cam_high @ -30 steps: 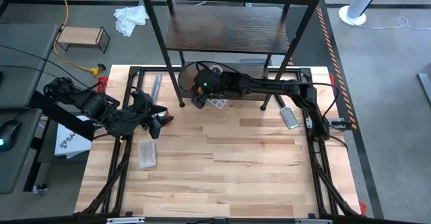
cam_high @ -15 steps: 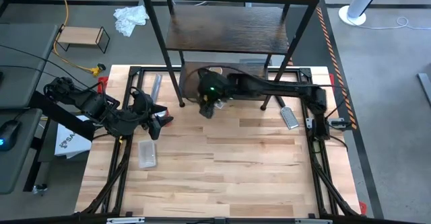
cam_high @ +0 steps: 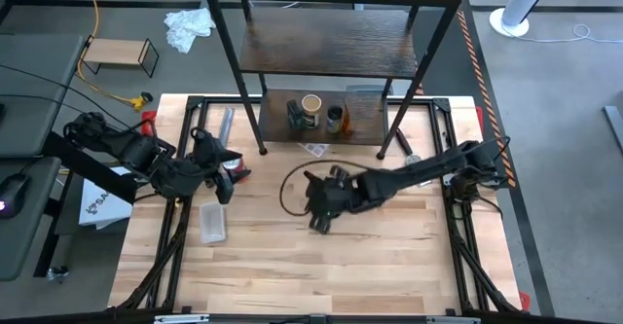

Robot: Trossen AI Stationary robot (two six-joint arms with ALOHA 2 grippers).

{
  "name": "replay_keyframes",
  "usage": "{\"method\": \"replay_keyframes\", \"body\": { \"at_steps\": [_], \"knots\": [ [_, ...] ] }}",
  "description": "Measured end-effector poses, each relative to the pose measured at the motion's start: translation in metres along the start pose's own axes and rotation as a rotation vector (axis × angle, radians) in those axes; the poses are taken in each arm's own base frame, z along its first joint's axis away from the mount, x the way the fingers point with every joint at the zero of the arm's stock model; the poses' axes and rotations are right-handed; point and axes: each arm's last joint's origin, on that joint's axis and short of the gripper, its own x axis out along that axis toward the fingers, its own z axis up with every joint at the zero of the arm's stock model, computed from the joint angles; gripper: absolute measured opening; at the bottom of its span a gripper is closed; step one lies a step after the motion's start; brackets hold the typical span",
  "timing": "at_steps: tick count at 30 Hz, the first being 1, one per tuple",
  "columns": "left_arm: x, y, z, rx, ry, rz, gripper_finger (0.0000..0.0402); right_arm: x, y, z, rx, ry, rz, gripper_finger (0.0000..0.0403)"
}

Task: Shelf spices
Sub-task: Remove the yellow seasoning bottle from the bottom shelf

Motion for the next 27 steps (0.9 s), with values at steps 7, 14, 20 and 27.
{"method": "replay_keyframes", "body": {
  "at_steps": [7,14,20,27],
  "knots": [
    [0.008,-0.007,-0.003,-0.006,0.016,0.02,0.0257,0.047,-0.012,0.02,0.06,-0.26,0.062,0.0209],
    [0.017,-0.016,-0.007,-0.018,0.055,0.025,0.0257,0.081,-0.014,0.006,-0.097,-0.123,0.12,0.0209],
    [0.022,-0.02,-0.009,-0.035,0.058,0.038,0.0257,0.082,-0.011,0.009,-0.156,-0.168,0.139,0.0209],
    [0.023,-0.019,-0.008,-0.065,0.042,0.057,0.0257,0.081,-0.009,0.005,-0.196,-0.13,0.162,0.0319]
  ]
}}
